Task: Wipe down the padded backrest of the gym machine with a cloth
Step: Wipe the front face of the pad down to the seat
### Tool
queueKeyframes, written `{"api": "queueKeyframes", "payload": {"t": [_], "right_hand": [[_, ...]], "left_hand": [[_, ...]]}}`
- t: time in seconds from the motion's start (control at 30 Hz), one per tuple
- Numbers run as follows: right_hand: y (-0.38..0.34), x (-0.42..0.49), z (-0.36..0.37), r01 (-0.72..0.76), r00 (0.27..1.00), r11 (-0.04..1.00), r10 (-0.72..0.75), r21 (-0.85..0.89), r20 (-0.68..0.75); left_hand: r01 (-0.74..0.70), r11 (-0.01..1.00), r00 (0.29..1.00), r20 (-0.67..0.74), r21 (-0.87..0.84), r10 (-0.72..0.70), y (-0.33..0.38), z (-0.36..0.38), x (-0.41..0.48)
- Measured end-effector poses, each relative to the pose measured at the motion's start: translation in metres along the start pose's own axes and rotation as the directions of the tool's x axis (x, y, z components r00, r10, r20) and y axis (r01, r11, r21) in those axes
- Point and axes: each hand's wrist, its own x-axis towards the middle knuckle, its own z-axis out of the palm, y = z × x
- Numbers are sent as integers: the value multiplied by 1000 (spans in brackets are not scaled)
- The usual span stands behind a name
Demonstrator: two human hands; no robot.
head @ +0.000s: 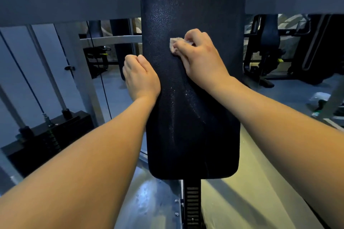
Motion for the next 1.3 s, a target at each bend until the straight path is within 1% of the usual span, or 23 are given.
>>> {"api": "queueKeyframes", "payload": {"t": [0.1, 0.17, 0.2, 0.27, 0.3, 0.33, 0.4, 0.47, 0.53, 0.57, 0.63, 0.7, 0.73, 0.77, 0.83, 0.9, 0.97, 1.03, 1.1, 1.17, 1.2, 1.23, 1.3], "right_hand": [[-11, -18, 7, 12, 1000, 999, -13, 37, 27], [-16, -49, 6, 145, 976, 986, -157, 85, 149], [-19, -65, 3, 232, 939, 966, -254, 116, 231], [-21, -83, -6, 434, 809, 887, -460, 156, 367], [-17, -80, -11, 504, 750, 848, -525, 166, 403], [-12, -71, -14, 526, 733, 834, -543, 164, 411], [1, -46, -20, 410, 828, 907, -414, 95, 379], [5, -30, -18, 216, 952, 976, -203, -30, 230], [-7, -42, -9, 63, 991, 998, -59, -27, 122], [-18, -57, -5, 61, 991, 998, -61, 9, 121], [-40, -89, -4, 171, 956, 979, -191, 109, 224], [-45, -107, -13, 320, 845, 923, -380, 214, 376], [-39, -102, -19, 414, 820, 889, -458, 198, 343], [-27, -93, -22, 427, 822, 884, -467, 191, 326], [-3, -63, -30, 237, 896, 960, -276, 151, 348], [15, -42, -29, 88, 971, 996, -78, -33, 228], [9, -49, -21, -26, 986, 996, 40, -87, 161], [-10, -79, -14, 9, 979, 999, -2, -33, 205], [-25, -111, -19, 102, 925, 984, -149, 149, 350], [-19, -118, -27, 349, 851, 918, -394, 186, 347], [-9, -110, -32, 387, 843, 908, -419, 163, 338], [6, -98, -35, 353, 867, 925, -381, 143, 322], [29, -71, -39, 96, 950, 993, -112, 68, 291]], "left_hand": [[-8, 1000, 1000, -3, 10, 8, -2, 0, 1], [-12, 1000, 1000, -5, 3, 12, -2, 1, 1], [-13, 1000, 1000, -6, -2, 13, -3, 2, 1], [-17, 1000, 1000, -12, -2, 17, -3, 2, 2], [-17, 1000, 1000, -12, -3, 17, -3, 2, 2], [-15, 1000, 1000, -11, -7, 15, -3, 2, 2], [-9, 1000, 1000, -9, -17, 9, -3, 3, 2], [13, 1000, 1000, -2, -12, -13, -3, 2, 2], [23, 1000, 1000, 0, -1, -23, -2, 1, 2], [18, 1000, 1000, 0, 1, -18, -1, 1, 2], [9, 1000, 1000, -2, -1, -9, -2, 1, 2], [7, 1000, 1000, 4, -5, -7, -3, 1, 2], [8, 1000, 1000, 8, -6, -8, -3, 1, 2], [9, 1000, 1000, 13, -5, -9, -3, 1, 2], [6, 1000, 1000, 14, -3, -6, -3, 1, 1], [7, 1000, 1000, 13, 3, -7, -2, 0, 1], [17, 1000, 1000, 17, 12, -17, -1, 0, 0], [20, 1000, 1000, 18, 14, -21, -1, 0, 0], [16, 1000, 1000, 19, 13, -16, -1, 0, 0], [12, 1000, 1000, 22, 16, -12, -1, 0, 0], [11, 1000, 1000, 22, 19, -12, -1, 0, 0], [9, 1000, 1000, 23, 24, -10, -1, 0, -1], [2, 1000, 1000, 23, 28, -3, 0, 0, -1]]}}
